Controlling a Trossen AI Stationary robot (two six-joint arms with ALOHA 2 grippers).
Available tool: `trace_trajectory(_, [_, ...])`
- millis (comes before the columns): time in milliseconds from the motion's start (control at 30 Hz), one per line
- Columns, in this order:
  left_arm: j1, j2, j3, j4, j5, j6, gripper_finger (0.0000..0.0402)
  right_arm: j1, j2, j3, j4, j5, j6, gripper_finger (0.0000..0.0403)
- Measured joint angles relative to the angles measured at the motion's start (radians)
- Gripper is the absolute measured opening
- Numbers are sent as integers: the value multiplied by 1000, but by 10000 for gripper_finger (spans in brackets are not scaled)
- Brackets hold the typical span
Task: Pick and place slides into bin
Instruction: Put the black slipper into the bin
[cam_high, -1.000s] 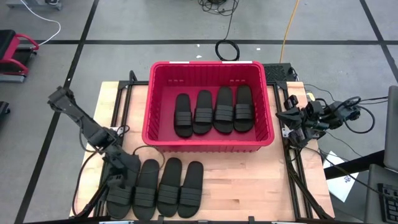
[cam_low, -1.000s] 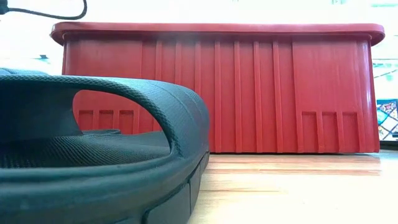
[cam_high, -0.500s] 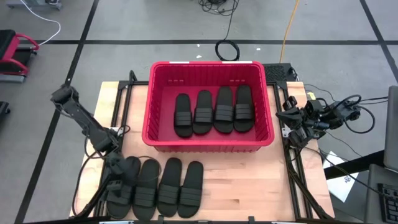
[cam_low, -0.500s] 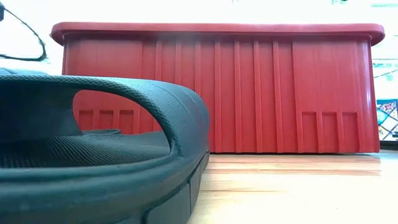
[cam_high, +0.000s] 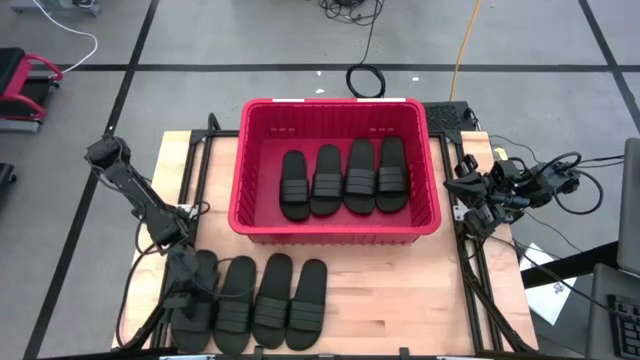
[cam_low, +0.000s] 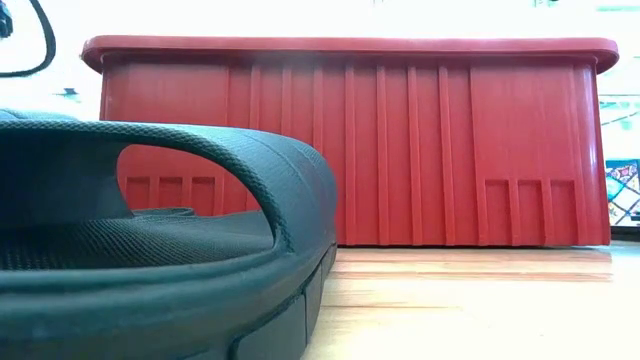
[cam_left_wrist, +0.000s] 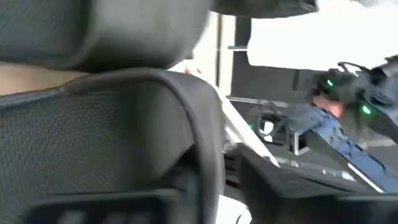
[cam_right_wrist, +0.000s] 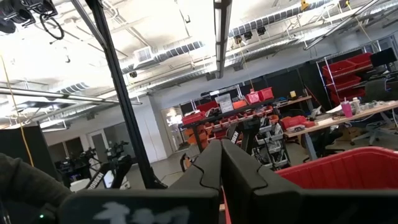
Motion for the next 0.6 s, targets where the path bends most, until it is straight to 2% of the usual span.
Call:
trace_trajectory(33, [0,0,0,11,6,14,46,0,0,0,0,1,-1,0])
trace_trajectory(100, [1,1,-1,20,20,11,16,0,0,0,0,1,-2,0])
trace_trajectory(300, [3,0,53,-8,26,40,5,0,0,0,0,2,-2,0])
trace_trajectory(600, [33,-4,269,-297,49,245,3,0,0,0,0,9,-9,0])
